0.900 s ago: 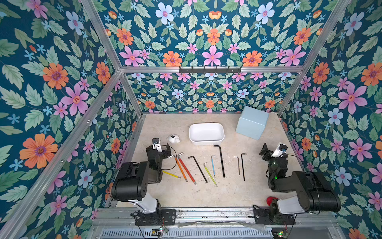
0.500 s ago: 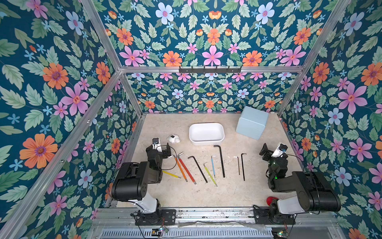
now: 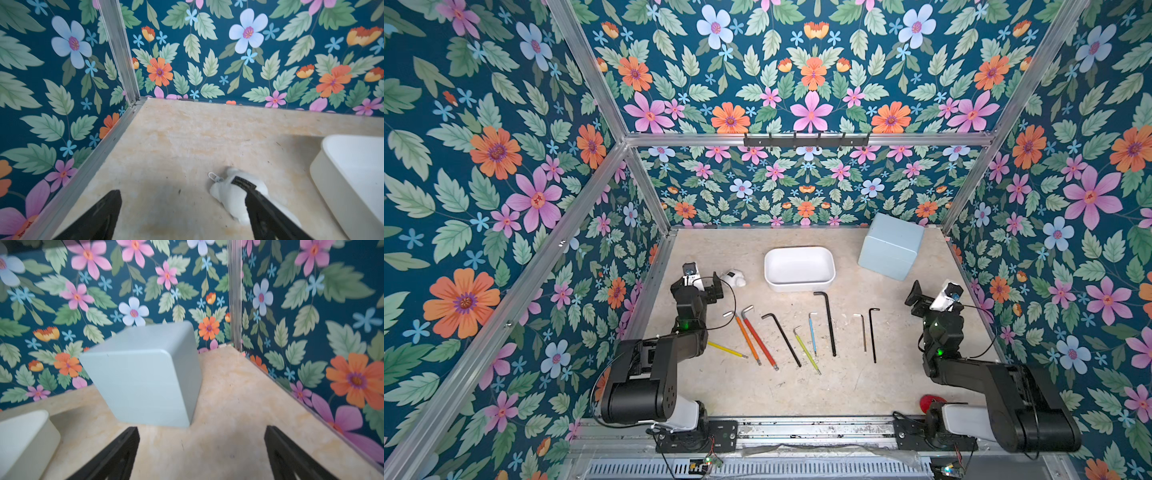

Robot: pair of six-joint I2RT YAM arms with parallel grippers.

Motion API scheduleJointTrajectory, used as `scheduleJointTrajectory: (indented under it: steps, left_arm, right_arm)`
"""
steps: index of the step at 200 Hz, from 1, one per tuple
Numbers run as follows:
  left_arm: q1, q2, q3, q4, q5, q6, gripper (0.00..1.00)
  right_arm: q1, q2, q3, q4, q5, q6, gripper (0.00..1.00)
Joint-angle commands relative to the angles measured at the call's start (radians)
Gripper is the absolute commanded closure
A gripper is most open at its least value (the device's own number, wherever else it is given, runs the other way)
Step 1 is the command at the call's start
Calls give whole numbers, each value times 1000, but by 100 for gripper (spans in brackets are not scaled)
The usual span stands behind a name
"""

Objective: Put the hex key on the desktop into the storage box
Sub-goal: Pick up the Allen key from the center of the board.

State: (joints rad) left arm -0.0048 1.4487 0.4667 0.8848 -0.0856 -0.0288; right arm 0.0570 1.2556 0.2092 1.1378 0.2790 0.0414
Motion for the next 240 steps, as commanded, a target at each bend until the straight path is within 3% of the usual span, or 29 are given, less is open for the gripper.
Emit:
scheduleJointTrajectory:
  steps: [1,23,54,92,117,149,203,240]
  left_arm:
    - [1,-59,67,-254,-21,-58,1]
    - [-1,-158,73,-332,16,-114,1]
    - [-4,-313,89,-474,59,-164,1]
    - [-38,-346,127,-553,83,-174,1]
    - [-46,-317,137,-547,119,-166,1]
    - [-61,-327,107,-514,95,-153,0]
    - [-76,-333,113,-530,89,-155,1]
    - [-93,-335,113,-536,83,-154,1]
  right_arm:
    - [13,-117,138,-390,74,2,2]
    - [12,-180,389,-810,33,99,3]
    - [12,-98,722,-1318,-70,207,3]
    - [13,63,897,-1715,-194,227,2]
    - [29,154,883,-1773,-261,231,3]
    - [112,218,856,-1789,-248,239,10]
    - [192,291,818,-1777,-241,258,50]
    - [234,319,772,-1743,-248,270,48]
